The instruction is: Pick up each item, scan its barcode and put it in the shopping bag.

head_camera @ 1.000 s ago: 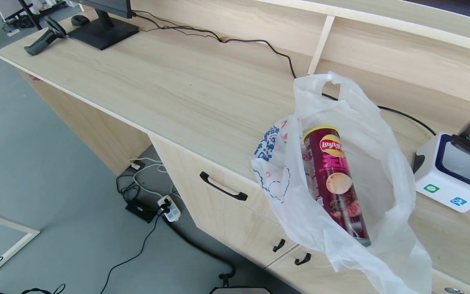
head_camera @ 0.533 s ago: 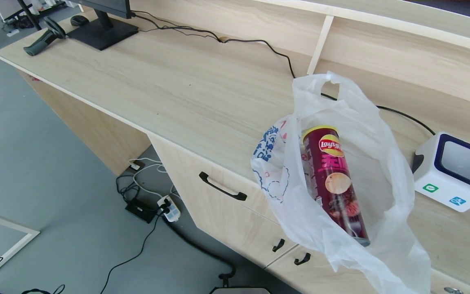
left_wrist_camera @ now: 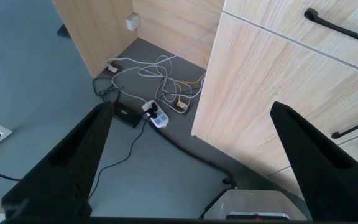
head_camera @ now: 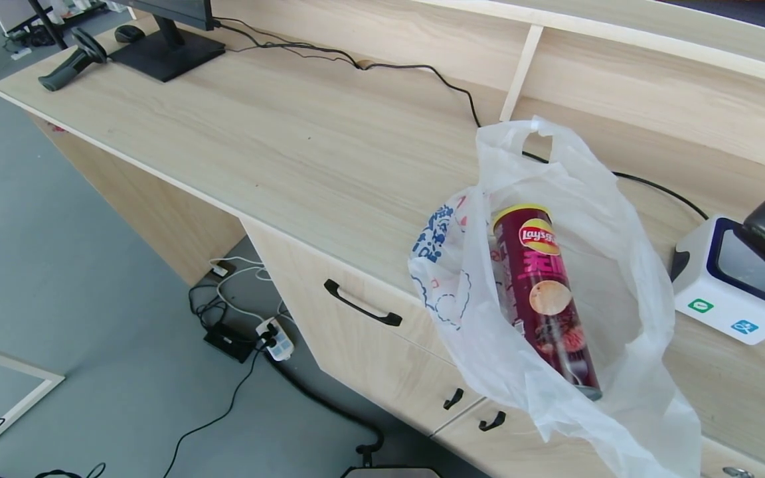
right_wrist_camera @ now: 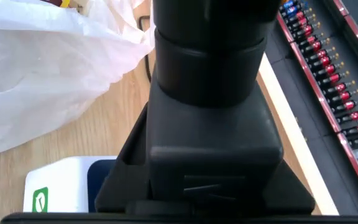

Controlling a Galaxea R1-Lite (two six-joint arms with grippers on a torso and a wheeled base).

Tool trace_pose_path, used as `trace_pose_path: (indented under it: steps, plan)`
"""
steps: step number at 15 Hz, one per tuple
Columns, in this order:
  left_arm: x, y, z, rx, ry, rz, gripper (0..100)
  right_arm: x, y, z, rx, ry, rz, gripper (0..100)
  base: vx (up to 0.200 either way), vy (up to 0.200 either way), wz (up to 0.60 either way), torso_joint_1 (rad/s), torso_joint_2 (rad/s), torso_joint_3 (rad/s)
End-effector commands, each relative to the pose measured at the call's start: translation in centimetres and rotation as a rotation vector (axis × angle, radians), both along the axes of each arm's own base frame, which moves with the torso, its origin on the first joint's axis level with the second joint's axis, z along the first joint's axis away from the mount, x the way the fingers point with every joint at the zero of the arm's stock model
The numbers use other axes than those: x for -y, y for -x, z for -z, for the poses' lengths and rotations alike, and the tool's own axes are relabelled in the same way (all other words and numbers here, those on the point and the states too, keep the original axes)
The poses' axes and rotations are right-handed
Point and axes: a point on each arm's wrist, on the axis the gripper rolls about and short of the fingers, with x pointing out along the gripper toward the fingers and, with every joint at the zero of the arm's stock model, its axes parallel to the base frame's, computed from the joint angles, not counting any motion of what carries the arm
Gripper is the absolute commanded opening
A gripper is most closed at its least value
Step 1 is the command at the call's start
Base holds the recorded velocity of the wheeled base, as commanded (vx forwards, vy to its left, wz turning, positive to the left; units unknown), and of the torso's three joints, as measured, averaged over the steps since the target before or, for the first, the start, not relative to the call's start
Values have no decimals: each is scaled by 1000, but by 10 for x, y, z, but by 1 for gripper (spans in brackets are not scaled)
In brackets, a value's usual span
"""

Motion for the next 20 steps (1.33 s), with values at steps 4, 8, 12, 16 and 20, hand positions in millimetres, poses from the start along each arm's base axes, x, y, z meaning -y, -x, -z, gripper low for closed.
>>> trace_pose_path:
  steps: [4, 8, 12, 16, 20]
  plan:
    - [0, 0, 0, -1, 0, 1, 100, 1, -7, 7, -19, -16, -9, 0, 0, 0, 0, 0, 0, 0]
    - [0, 0, 0, -1, 0, -1, 100, -2, -5, 0, -7, -53, -22, 0, 0, 0, 0, 0, 0, 0]
    - [0, 0, 0, -1, 0, -1, 100, -38, 4, -10, 2, -223, -76, 0, 0, 0, 0, 0, 0, 0]
    - [0, 0, 0, -1, 0, -1, 100, -144, 13, -14, -150, -594, -309, 0, 0, 0, 0, 0, 0, 0]
    - [0, 0, 0, -1, 0, -1, 100, -159, 7, -39, -190, -813, -361, 0, 0, 0, 0, 0, 0, 0]
